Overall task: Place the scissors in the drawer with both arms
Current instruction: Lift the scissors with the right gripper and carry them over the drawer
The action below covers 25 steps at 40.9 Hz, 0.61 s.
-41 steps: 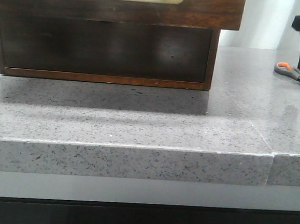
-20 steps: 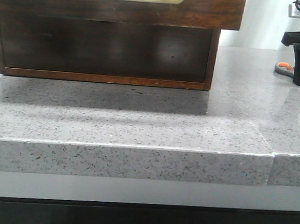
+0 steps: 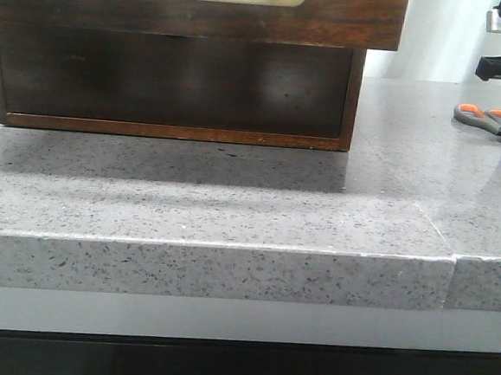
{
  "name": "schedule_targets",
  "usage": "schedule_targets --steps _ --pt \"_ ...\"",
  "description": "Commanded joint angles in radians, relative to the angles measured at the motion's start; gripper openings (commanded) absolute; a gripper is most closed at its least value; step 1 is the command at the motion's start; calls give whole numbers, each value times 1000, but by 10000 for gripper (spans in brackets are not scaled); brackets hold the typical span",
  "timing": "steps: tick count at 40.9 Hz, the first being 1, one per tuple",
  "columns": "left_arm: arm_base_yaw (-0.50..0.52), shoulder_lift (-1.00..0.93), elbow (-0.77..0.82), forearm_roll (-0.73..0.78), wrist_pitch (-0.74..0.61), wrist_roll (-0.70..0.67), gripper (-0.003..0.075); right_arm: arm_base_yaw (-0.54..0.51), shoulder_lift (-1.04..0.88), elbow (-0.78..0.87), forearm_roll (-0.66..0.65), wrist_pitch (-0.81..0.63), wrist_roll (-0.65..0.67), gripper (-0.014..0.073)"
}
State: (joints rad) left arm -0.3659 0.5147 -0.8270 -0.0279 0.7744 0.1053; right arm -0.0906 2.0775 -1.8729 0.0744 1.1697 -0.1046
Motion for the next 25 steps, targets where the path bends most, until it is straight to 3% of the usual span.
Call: schedule_targets --steps 1,13,25 --pt "-7 5 -33 -9 -81 -6 566 -2 -48 -28 16 10 -14 79" --pt "-7 5 -33 -9 -81 -6 566 -2 -91 -55 63 16 -14 76" --pt "-7 5 -33 -9 -81 -6 566 -2 -265 -55 77 -49 -17 76"
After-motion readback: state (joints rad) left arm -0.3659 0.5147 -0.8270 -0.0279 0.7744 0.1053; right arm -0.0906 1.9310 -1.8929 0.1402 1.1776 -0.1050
